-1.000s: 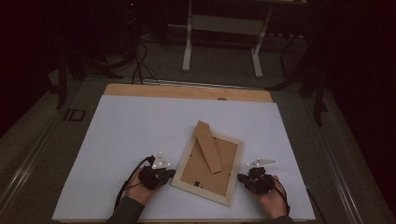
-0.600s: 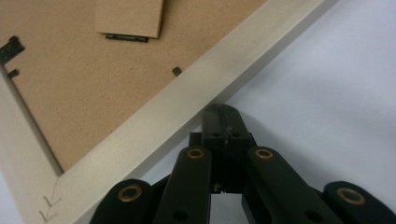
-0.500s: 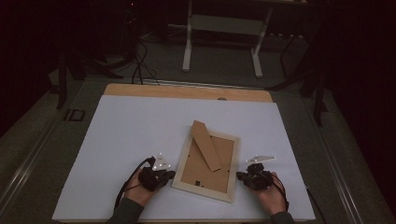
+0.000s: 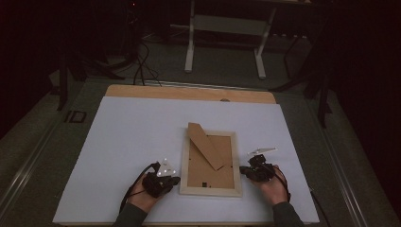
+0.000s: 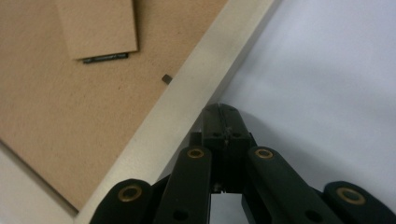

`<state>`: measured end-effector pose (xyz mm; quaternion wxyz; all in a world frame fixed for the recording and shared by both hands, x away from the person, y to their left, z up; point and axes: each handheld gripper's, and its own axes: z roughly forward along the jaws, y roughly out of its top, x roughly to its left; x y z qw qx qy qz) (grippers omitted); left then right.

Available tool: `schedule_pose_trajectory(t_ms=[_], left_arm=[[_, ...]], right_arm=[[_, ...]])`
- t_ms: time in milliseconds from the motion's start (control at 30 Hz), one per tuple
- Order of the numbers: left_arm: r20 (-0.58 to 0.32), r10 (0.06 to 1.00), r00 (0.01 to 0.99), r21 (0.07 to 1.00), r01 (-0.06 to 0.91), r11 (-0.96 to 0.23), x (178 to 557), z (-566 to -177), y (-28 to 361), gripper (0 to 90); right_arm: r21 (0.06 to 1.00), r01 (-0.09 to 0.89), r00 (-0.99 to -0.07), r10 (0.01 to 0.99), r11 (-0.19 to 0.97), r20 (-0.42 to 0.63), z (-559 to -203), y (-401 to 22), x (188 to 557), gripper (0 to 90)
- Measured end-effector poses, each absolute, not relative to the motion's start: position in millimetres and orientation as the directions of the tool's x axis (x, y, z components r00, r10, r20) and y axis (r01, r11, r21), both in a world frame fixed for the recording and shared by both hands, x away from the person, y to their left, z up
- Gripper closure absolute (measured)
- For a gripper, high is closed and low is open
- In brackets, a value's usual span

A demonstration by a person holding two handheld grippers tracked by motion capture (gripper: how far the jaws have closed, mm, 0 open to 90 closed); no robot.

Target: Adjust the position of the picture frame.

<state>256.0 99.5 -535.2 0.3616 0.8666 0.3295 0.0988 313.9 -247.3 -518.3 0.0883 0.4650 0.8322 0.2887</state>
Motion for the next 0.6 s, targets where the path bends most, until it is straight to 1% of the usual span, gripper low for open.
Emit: schedule_pose_trajectory(t_ms=[233, 367, 600], left_arm=[[-0.069, 0.622, 0.780, 0.692, 0.487, -0.533, 253, -535, 94, 90.0], [-0.053, 0.613, 0.789, 0.695, 0.470, -0.545, 249, -535, 86, 90.0], [-0.057, 0.602, 0.797, 0.693, 0.465, -0.550, 247, -535, 82, 90.0]], right_arm=[[0.553, 0.739, -0.541, 0.829, 0.386, 0.144, -518, -248, 333, 90.0], [0.549, 0.742, -0.534, 0.835, 0.385, 0.136, -517, -244, 348, 90.0], [0.546, 0.745, -0.529, 0.838, 0.384, 0.132, -517, -239, 361, 90.0]])
